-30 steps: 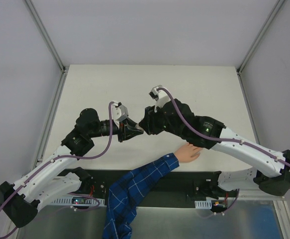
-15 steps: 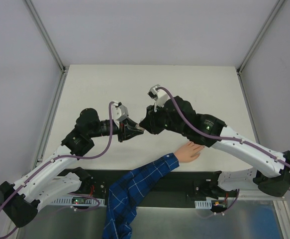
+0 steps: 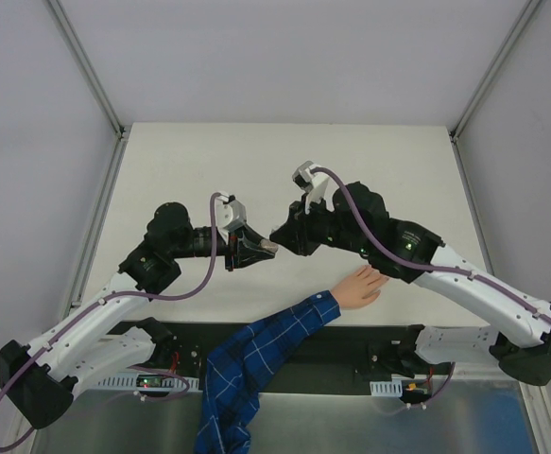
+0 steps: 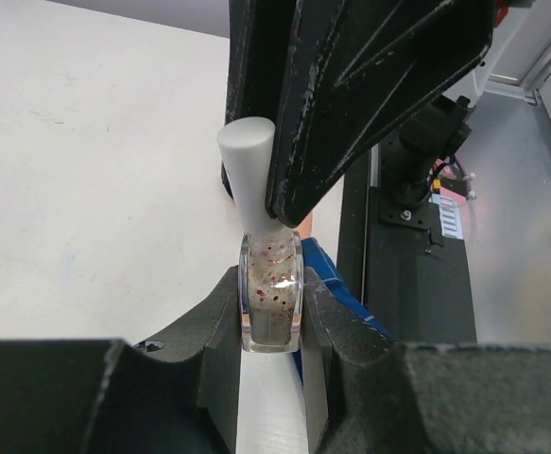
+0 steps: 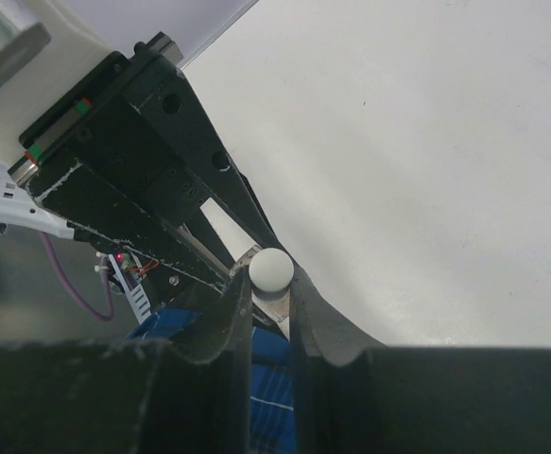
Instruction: Paint the nails
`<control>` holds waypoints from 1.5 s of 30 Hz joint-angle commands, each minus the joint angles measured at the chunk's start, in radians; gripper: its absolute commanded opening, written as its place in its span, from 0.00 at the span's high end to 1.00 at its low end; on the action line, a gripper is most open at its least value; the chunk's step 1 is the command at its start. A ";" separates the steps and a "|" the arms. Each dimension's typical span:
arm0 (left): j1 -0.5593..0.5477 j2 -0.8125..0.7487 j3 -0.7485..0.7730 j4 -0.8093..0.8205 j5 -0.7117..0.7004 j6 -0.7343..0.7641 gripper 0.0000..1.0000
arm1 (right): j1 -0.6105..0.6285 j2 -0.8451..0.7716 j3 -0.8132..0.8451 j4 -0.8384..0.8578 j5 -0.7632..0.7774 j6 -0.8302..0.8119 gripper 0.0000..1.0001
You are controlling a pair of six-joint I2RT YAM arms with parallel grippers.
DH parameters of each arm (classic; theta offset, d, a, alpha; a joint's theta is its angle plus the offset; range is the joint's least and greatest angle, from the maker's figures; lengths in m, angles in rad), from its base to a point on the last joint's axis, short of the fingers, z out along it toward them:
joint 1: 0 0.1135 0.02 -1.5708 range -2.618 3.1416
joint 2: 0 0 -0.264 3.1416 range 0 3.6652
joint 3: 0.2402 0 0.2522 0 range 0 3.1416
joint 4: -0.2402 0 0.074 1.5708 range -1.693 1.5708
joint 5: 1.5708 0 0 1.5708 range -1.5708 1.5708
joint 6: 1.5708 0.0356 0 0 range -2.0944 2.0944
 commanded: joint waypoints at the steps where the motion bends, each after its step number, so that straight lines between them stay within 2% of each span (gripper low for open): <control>1: -0.006 0.000 0.051 0.020 0.120 0.012 1.00 | -0.023 -0.049 -0.033 0.090 -0.052 -0.049 1.00; 7: -0.006 0.004 0.054 0.020 0.146 0.013 1.00 | -0.029 -0.047 -0.038 0.084 -0.088 -0.103 1.00; 13: -0.005 0.013 0.054 0.020 0.138 0.007 1.00 | -0.031 -0.089 -0.062 0.114 -0.054 -0.089 0.99; 45: -0.004 0.037 0.057 0.018 0.124 -0.005 1.00 | -0.029 -0.121 -0.070 0.149 -0.089 -0.029 1.00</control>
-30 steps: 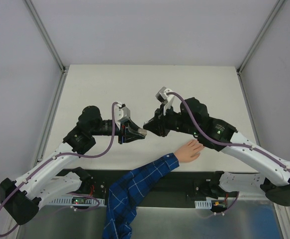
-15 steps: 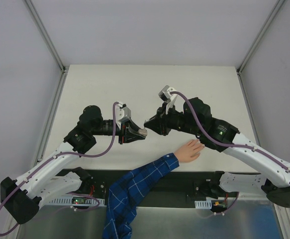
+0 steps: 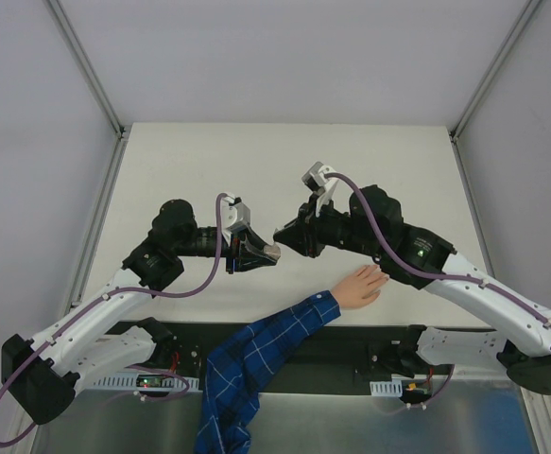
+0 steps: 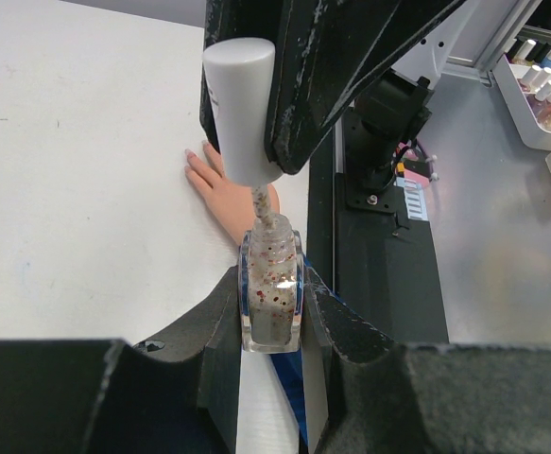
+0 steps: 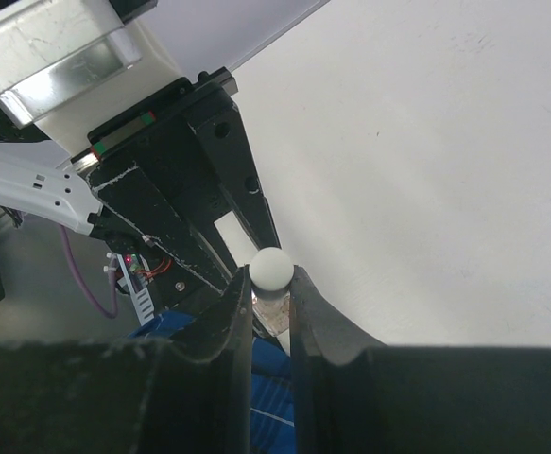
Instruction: Paint the nails
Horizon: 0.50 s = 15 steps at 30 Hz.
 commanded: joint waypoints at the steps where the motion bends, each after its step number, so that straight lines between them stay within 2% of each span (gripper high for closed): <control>1: -0.005 -0.003 0.042 0.034 0.023 0.000 1.00 | -0.004 -0.043 0.000 0.053 -0.006 0.027 0.99; 15: -0.006 -0.002 0.042 0.032 0.025 0.000 1.00 | -0.004 -0.049 -0.008 0.076 -0.006 0.042 0.99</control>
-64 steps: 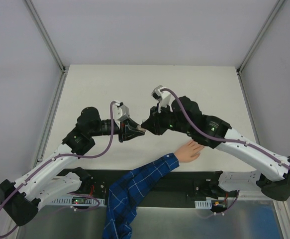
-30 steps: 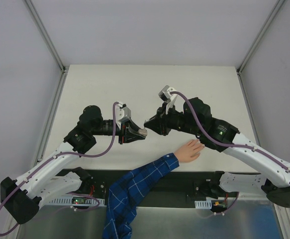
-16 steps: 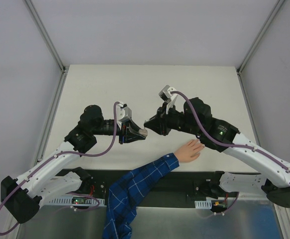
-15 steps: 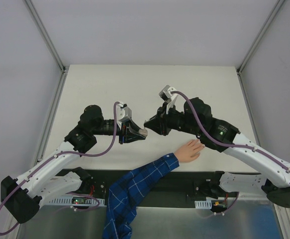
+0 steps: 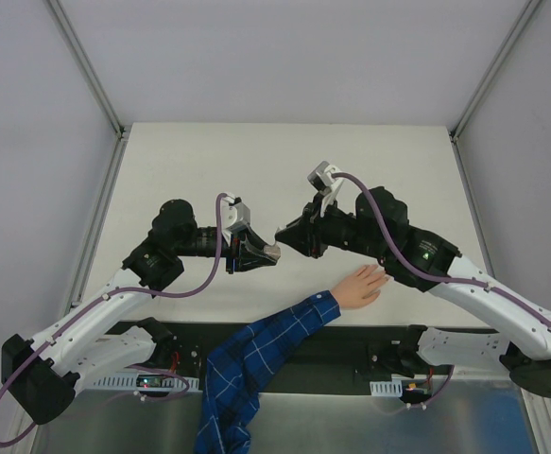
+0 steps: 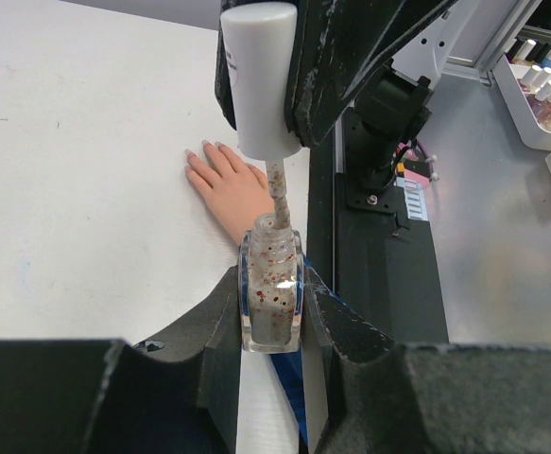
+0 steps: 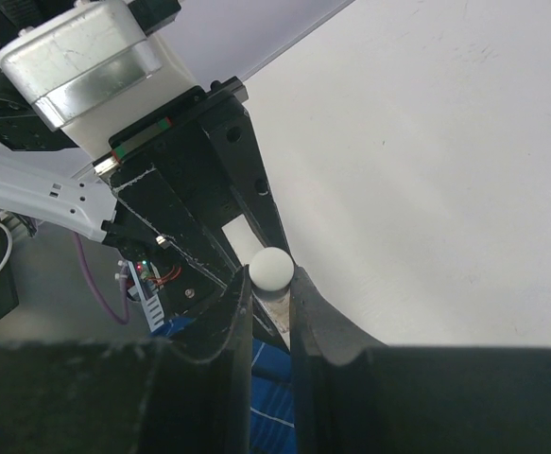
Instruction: Paint the nails
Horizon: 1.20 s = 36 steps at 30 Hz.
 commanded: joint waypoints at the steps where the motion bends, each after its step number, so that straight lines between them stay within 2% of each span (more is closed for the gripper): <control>1: -0.006 -0.002 0.042 0.032 0.028 0.000 1.00 | -0.004 -0.020 0.003 0.060 0.003 0.019 0.99; 8: -0.006 -0.003 0.040 0.032 0.018 -0.001 1.00 | -0.004 -0.057 -0.017 0.078 0.052 0.035 1.00; 12: -0.006 -0.012 0.039 0.026 -0.041 0.003 1.00 | -0.005 -0.095 -0.033 0.075 0.115 0.047 1.00; 19: -0.006 -0.032 0.029 0.020 -0.138 0.017 1.00 | -0.034 -0.238 -0.121 -0.017 0.357 0.088 1.00; 23: -0.006 -0.041 0.019 0.032 -0.176 0.028 1.00 | -0.097 -0.315 -0.178 -0.113 0.420 0.122 1.00; 29: -0.006 -0.049 -0.003 0.157 -0.305 -0.052 1.00 | -0.240 -0.373 -0.240 -0.325 0.455 0.110 1.00; 32: -0.006 -0.011 0.026 0.164 -0.350 -0.079 1.00 | -0.376 -0.410 -0.325 -0.361 0.390 0.115 1.00; 36: -0.028 0.047 0.039 0.215 -0.455 -0.098 1.00 | -0.641 -0.431 -0.462 -0.338 0.211 0.112 1.00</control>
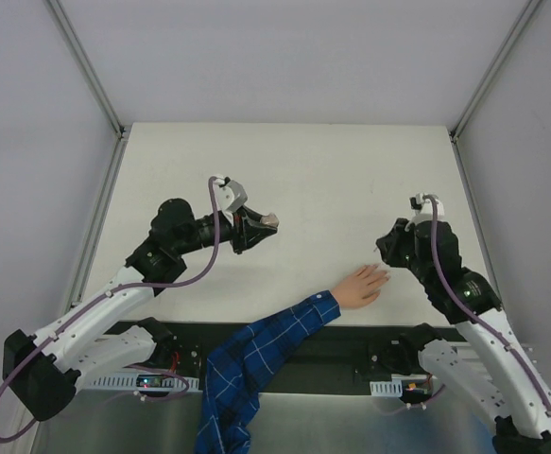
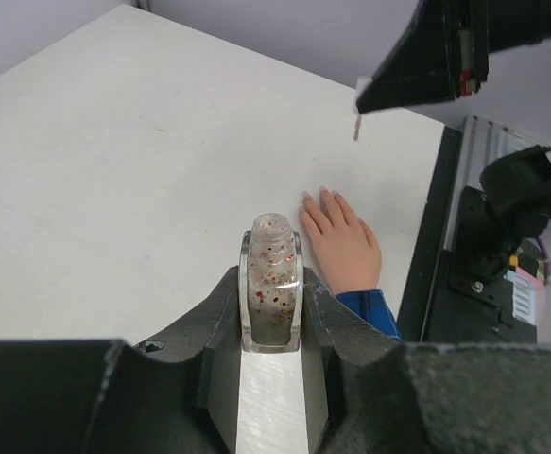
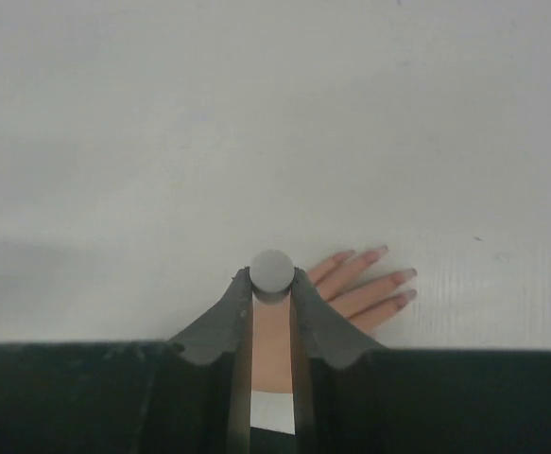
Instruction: Paint the nails
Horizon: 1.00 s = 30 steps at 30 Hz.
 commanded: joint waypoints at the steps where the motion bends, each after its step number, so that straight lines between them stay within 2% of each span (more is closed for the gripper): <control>1: -0.036 0.060 0.044 0.116 -0.164 -0.015 1.00 | -0.229 -0.011 -0.121 -0.024 -0.190 -0.004 0.99; 2: -0.054 0.091 0.049 0.119 -0.194 -0.001 1.00 | -0.315 -0.001 -0.150 -0.013 -0.213 -0.016 1.00; 3: -0.061 0.108 0.064 0.119 -0.236 0.010 1.00 | -0.352 0.016 -0.162 0.001 -0.297 -0.025 1.00; 5: -0.065 0.161 0.080 0.119 -0.273 0.017 1.00 | -0.439 0.068 -0.179 0.024 -0.361 -0.071 1.00; 8: -0.076 0.204 0.099 0.114 -0.322 0.002 1.00 | -0.480 0.146 -0.176 0.096 -0.341 -0.123 1.00; 10: -0.079 0.210 0.115 0.094 -0.349 -0.006 1.00 | -0.507 0.197 -0.175 0.131 -0.386 -0.122 1.00; 14: -0.078 0.224 0.214 -0.029 -0.379 -0.010 1.00 | -0.510 0.274 -0.164 0.205 -0.391 -0.110 1.00; 20: -0.079 0.241 0.346 -0.160 -0.373 0.016 1.00 | -0.507 0.458 -0.086 0.176 -0.369 -0.181 0.99; 25: -0.079 0.293 0.457 -0.260 -0.340 0.022 1.00 | -0.480 0.475 -0.103 0.164 -0.339 -0.234 1.00; 30: -0.078 0.348 0.526 -0.286 -0.294 0.016 1.00 | -0.460 0.508 -0.149 0.259 -0.317 -0.223 1.00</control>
